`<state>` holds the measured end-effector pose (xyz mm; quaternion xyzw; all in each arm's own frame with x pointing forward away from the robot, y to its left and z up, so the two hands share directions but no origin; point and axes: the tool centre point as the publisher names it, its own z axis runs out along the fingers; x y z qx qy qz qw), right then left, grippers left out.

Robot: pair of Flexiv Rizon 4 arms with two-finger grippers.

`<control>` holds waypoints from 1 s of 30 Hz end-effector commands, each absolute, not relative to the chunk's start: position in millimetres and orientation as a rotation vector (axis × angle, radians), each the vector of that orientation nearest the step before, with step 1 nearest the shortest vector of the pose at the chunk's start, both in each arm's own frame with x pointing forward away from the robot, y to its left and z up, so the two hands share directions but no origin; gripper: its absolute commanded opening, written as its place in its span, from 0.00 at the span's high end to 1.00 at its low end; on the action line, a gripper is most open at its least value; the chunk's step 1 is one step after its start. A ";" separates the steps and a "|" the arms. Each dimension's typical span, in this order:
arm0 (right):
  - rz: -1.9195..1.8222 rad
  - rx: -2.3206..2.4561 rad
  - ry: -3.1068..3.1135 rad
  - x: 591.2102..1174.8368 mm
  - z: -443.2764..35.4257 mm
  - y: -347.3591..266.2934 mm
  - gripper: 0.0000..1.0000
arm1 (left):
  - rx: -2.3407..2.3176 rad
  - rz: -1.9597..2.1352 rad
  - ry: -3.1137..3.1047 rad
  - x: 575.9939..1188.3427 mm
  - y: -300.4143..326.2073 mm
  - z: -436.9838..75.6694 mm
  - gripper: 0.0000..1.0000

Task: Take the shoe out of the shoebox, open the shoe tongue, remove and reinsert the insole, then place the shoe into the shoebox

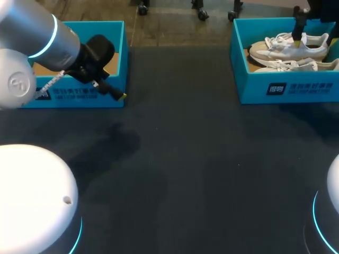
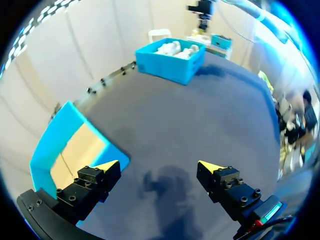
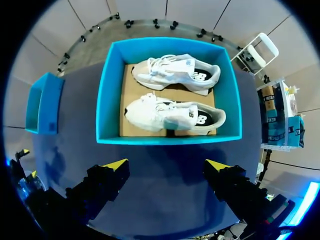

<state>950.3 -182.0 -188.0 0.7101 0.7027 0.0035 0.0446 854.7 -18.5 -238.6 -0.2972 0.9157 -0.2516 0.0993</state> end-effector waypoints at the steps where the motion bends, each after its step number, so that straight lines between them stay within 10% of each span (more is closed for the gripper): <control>1: 0.007 2.139 2.167 936.1 -191.8 -181.1 0.00 | -1.183 -0.629 2.672 863.6 -28.6 -233.9 0.00; 30: 0.015 2.135 2.136 858.3 -240.5 -205.3 0.00 | -2.029 -0.393 2.346 914.0 -18.9 -246.4 0.00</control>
